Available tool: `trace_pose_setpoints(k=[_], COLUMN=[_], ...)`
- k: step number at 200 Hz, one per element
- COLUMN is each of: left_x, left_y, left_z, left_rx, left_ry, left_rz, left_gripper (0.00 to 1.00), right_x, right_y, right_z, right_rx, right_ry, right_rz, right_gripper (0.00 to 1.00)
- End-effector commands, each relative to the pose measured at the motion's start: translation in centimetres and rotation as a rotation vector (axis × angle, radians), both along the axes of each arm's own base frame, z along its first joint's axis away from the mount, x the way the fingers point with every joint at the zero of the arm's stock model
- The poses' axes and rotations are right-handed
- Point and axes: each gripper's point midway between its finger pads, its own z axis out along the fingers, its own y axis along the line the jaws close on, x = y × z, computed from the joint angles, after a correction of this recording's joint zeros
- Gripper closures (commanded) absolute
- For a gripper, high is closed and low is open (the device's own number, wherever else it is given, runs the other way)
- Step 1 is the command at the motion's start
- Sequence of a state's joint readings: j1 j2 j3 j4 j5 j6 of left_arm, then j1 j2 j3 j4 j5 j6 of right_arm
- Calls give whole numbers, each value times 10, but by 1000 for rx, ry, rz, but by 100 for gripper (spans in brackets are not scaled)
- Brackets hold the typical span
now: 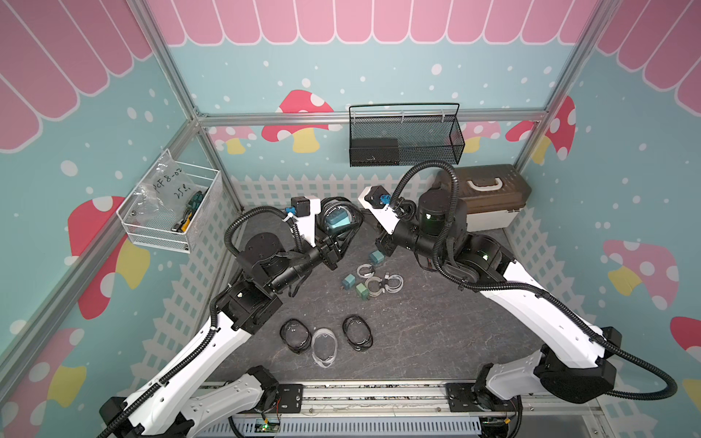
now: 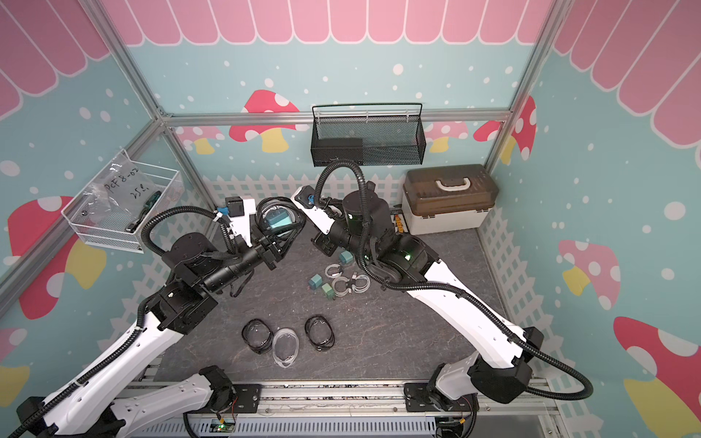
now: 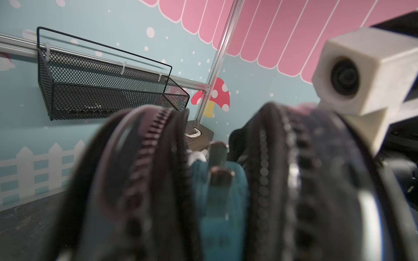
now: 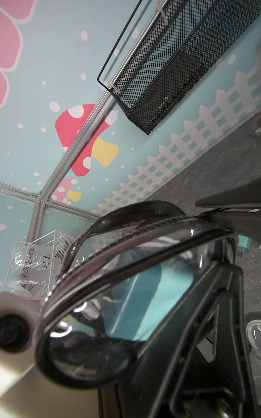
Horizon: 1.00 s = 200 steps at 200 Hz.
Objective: Pack away charging kits
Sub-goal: Zip the zipper on the storage bag.
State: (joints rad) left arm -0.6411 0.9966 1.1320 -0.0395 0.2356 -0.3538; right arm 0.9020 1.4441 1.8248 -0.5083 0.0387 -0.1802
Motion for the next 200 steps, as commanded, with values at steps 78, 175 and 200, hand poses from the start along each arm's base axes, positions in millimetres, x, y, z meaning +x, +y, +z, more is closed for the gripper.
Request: trace_pose_setpoints(k=[78,175,200], left_x=[-23,-17,-25], left_y=[-45,-1,-7], left_z=[-152,-29,-12], left_rx=[356,20,-6], left_ry=[265,122,89], left_rz=[-92,-152,-212], left_gripper=[100,100,100], right_x=[1,-51,-47], right_y=[-40,-84,-82], right_z=[153,-6,-27], right_rx=[205,379,375], right_ry=[-297,-65,9], right_rz=[-103,-45,-63], right_gripper=[100,100,100])
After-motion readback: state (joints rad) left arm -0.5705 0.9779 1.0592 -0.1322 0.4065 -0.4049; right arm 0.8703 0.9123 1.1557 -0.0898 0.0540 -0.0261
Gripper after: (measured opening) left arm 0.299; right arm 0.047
